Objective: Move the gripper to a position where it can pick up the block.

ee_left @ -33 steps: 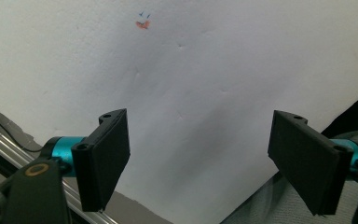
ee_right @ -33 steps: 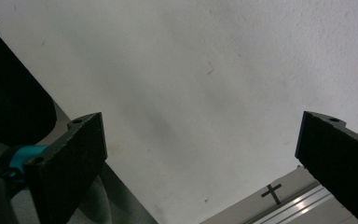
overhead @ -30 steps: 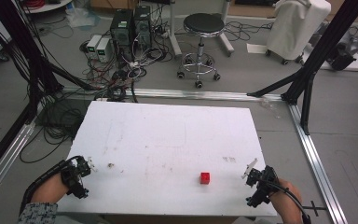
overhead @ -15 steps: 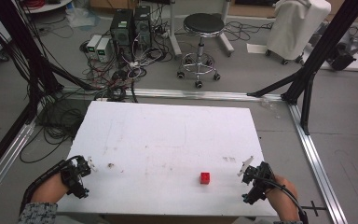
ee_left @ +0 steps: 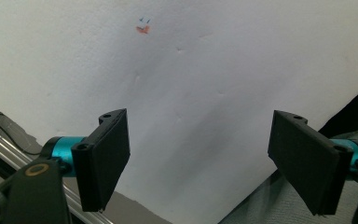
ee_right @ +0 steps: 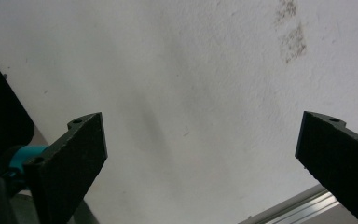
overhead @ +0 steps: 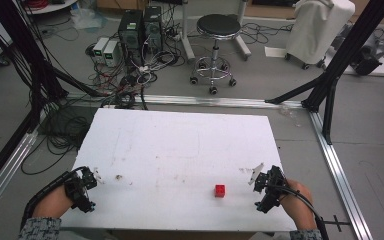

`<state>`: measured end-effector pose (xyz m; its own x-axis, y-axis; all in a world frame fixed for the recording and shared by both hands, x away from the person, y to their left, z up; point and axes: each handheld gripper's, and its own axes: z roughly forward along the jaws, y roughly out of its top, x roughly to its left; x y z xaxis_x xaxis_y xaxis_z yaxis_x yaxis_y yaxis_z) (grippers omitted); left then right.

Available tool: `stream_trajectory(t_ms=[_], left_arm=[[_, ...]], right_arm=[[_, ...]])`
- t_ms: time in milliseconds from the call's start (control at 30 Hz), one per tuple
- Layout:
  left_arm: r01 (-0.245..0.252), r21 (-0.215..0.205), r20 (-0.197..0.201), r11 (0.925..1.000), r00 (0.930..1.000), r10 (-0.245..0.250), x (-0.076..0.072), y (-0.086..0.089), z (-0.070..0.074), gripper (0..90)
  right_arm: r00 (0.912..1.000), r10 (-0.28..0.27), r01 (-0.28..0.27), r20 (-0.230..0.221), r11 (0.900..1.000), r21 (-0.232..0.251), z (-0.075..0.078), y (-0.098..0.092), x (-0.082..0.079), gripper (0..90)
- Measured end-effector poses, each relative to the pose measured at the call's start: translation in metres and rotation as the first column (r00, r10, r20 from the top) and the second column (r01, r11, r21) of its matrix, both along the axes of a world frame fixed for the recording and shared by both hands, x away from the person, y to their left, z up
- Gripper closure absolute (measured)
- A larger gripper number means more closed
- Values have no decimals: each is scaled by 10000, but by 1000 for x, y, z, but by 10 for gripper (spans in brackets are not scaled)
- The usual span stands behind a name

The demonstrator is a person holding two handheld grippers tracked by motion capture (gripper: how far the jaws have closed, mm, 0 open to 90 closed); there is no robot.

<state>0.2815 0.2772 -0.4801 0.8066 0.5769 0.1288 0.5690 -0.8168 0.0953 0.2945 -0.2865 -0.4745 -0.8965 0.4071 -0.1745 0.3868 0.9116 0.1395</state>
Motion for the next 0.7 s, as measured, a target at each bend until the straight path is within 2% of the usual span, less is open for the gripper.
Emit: stream_trajectory(t_ms=[200, 400, 500, 633, 700], left_arm=[[-55, -50, 11, 10000, 10000, 55, 0, 1, 0, 210], [-90, -76, -4, 9999, 10000, 90, 0, 2, -1, 210], [-89, -82, -16, 9999, 10000, 89, 0, 2, -1, 210], [-64, -79, -59, 9999, 10000, 63, 0, 2, -1, 210], [-70, -88, -13, 9999, 10000, 70, 0, 3, -1, 210]], right_arm=[[9977, 656, -656, -181, 9978, 17, 0, 12, 10, 12], [9913, 1303, -1305, -198, 9914, -135, 3, 27, 15, 12], [9839, 1760, -1759, -300, 9844, 72, 4, 34, 17, 12], [9745, 2203, -2207, -418, 9753, -52, 2, 41, 20, 12], [9668, 2514, -2517, -460, 9678, -9, 2, 46, 21, 12]])
